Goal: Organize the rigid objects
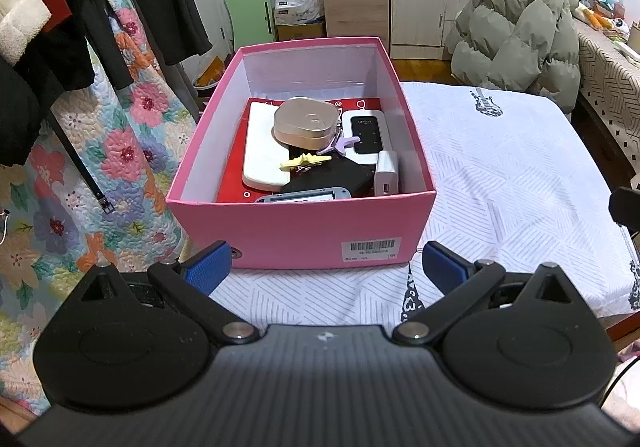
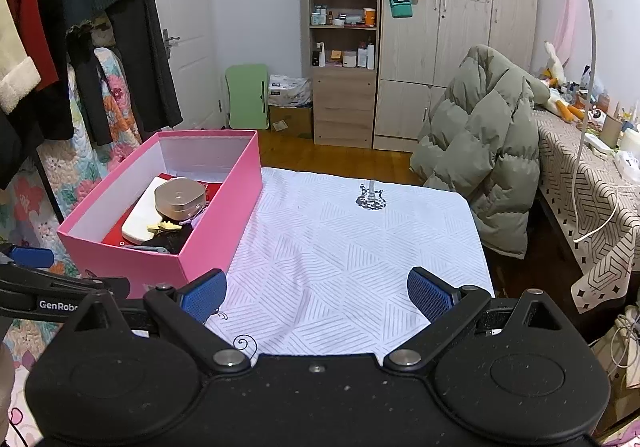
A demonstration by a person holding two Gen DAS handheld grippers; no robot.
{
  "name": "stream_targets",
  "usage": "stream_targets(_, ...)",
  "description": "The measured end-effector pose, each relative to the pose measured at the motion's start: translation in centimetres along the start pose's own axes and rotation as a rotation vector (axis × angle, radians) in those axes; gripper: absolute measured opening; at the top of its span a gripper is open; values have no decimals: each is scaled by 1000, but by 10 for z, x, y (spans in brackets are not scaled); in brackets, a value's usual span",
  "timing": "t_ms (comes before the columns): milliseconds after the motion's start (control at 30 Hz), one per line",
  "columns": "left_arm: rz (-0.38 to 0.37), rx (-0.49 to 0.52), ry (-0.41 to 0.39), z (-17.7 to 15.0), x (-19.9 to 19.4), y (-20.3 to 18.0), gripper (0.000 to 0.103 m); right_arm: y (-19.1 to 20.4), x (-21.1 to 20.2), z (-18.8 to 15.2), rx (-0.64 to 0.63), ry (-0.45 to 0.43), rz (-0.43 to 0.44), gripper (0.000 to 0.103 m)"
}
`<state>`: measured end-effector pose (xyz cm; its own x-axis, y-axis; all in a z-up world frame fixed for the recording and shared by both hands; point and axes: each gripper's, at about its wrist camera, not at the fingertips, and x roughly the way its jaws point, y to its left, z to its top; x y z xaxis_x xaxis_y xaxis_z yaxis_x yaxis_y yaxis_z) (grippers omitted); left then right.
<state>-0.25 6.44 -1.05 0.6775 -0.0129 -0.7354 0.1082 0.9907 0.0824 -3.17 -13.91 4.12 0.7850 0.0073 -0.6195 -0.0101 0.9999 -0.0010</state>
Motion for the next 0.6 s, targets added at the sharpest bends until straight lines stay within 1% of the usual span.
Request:
stream_targets(200,21,6,-18,0,-2,-1,103,1,1,-2,-14,9,7,99)
stream_targets(600,5,1,-15,-3,1,1,103,4,3,-3,-26,16,-8,99)
